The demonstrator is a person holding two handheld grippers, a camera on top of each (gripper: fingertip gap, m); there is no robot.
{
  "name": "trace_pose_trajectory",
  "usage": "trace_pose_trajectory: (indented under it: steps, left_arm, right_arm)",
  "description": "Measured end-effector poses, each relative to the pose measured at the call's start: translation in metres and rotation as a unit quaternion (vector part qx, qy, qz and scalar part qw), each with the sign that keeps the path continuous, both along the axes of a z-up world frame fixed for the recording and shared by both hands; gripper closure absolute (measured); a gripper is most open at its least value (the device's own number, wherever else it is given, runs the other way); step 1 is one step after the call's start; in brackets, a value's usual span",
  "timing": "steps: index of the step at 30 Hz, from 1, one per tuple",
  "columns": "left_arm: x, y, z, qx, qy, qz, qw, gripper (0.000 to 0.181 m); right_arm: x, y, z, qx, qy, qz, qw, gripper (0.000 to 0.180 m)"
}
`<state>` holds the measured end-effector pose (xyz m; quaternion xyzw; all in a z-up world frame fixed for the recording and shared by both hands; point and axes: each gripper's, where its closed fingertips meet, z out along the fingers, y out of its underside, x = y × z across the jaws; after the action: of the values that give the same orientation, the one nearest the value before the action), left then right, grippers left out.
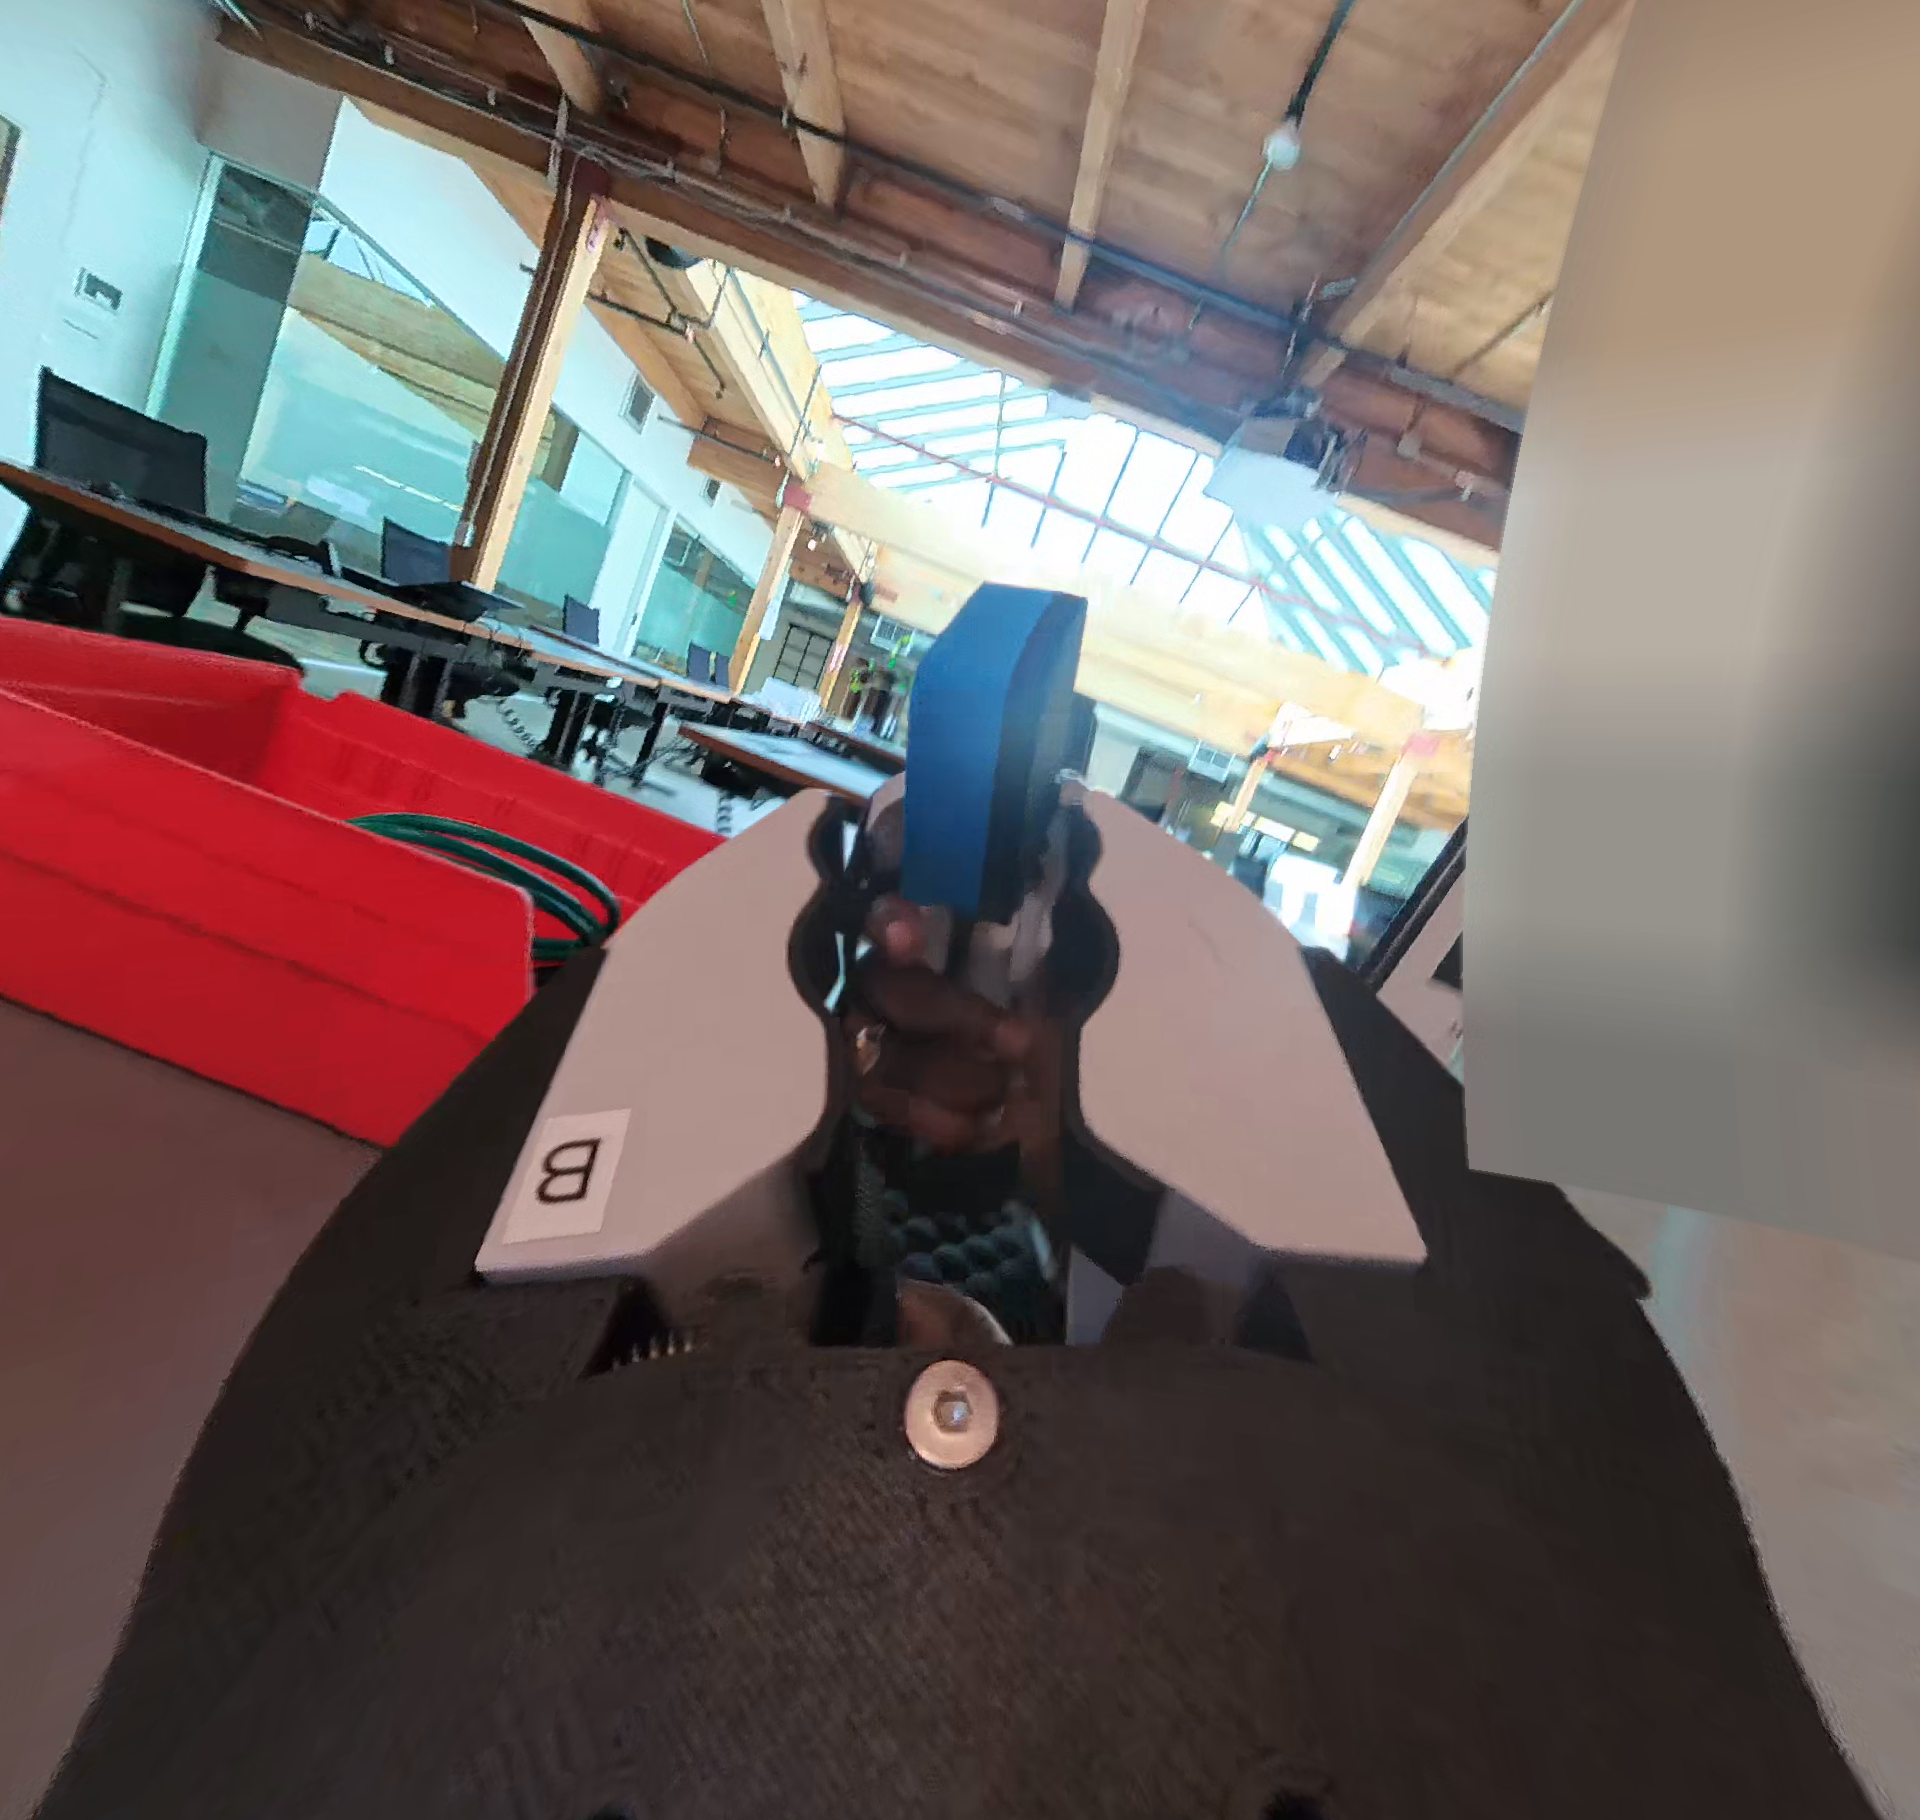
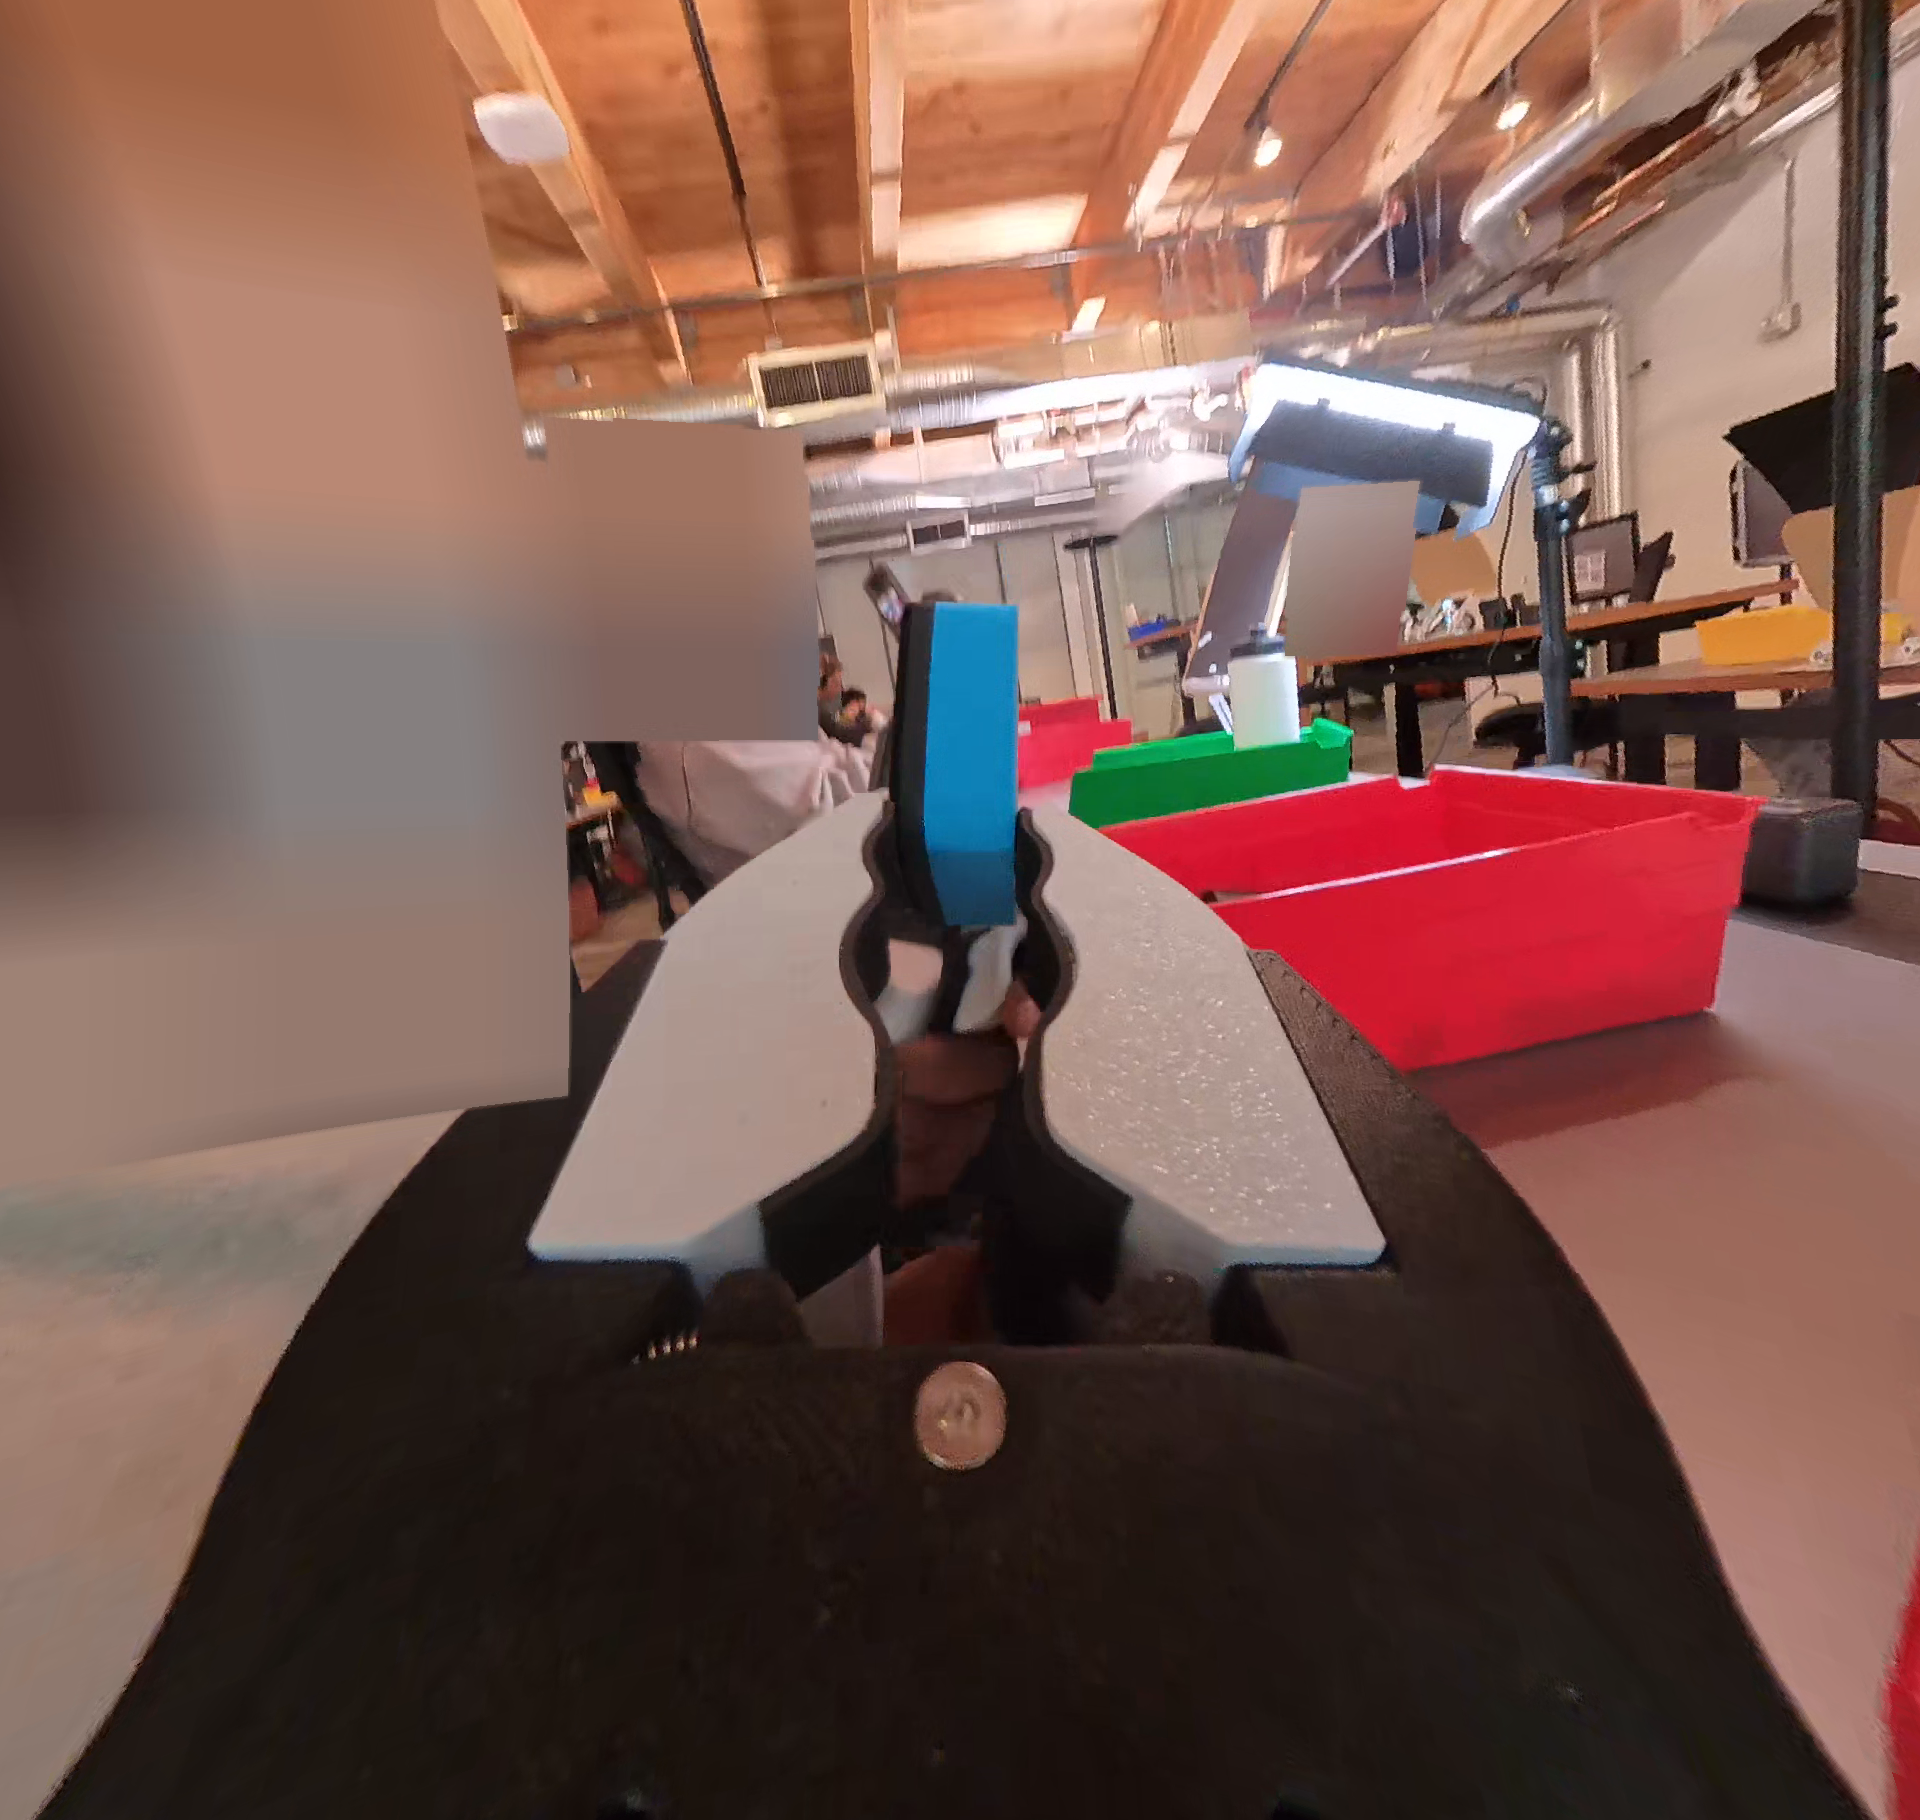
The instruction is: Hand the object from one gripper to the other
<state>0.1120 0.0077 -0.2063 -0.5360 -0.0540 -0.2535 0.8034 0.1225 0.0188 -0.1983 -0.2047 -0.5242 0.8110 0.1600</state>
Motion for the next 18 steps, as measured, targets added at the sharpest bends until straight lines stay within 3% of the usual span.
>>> trace_pose_trajectory:
  steps: [6, 18]
  left_arm:
    - [0.004, -0.010, -0.031, -0.154, 0.201, 0.023, 0.967, 0.124]
    - [0.030, -0.005, -0.056, -0.213, 0.272, -0.033, 0.938, 0.139]
  right_arm:
    - [0.011, 0.007, -0.031, 0.171, -0.065, 0.003, 0.983, 0.158]
    - [0.027, -0.005, -0.071, 0.322, -0.082, 0.037, 0.943, 0.158]
